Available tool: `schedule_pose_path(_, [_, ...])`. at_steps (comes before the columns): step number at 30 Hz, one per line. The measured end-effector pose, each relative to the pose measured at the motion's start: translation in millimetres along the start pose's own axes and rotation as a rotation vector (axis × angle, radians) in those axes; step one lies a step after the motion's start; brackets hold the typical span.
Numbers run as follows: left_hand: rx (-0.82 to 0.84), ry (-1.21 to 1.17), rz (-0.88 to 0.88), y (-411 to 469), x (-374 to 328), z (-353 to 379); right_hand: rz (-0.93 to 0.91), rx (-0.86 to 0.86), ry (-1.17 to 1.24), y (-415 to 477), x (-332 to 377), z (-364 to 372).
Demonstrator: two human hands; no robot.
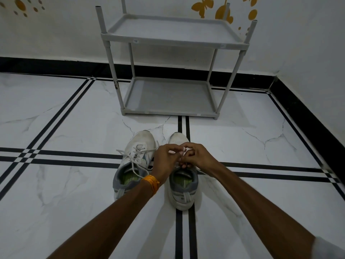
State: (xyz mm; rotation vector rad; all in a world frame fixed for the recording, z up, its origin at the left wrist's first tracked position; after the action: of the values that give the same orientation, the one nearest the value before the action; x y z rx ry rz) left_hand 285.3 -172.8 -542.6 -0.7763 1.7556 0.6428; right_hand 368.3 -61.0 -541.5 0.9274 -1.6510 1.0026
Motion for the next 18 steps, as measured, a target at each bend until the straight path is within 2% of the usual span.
schedule_pose_path(3, [-0.045, 0.052, -0.007, 3.1, -2.3, -5.0, 0.011, -0.005, -0.030, 0.9, -0.4, -0.3])
schedule_pose_path(6, [-0.071, 0.031, -0.086, 3.5, 1.7, -8.7, 0.008, -0.002, -0.072, 2.0, -0.7, -0.2])
schedule_pose_path(10, [0.144, -0.139, -0.303, 11.6, 12.4, -11.0, -0.033, 0.003, -0.093, -1.8, 2.4, 2.5])
schedule_pose_path(14, [0.341, -0.196, -0.366, 14.2, 16.5, -3.1, -0.069, -0.006, -0.106, -7.6, 2.7, 4.3])
schedule_pose_path(18, [0.296, -0.245, -0.312, 12.5, 19.8, 0.6, -0.047, -0.035, -0.034, -16.9, 1.2, 5.3])
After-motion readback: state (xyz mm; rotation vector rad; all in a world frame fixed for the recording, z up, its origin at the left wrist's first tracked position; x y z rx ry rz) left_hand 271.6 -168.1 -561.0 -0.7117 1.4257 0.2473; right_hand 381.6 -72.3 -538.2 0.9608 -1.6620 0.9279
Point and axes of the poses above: each hand's wrist, its own y-axis towards the middle knuckle, its own z-axis out of the palm, x = y × z, the point moved 4 cm from there along y, towards the middle knuckle, and after that the axes turned 4 degrees about y, right-handed, at the moved point
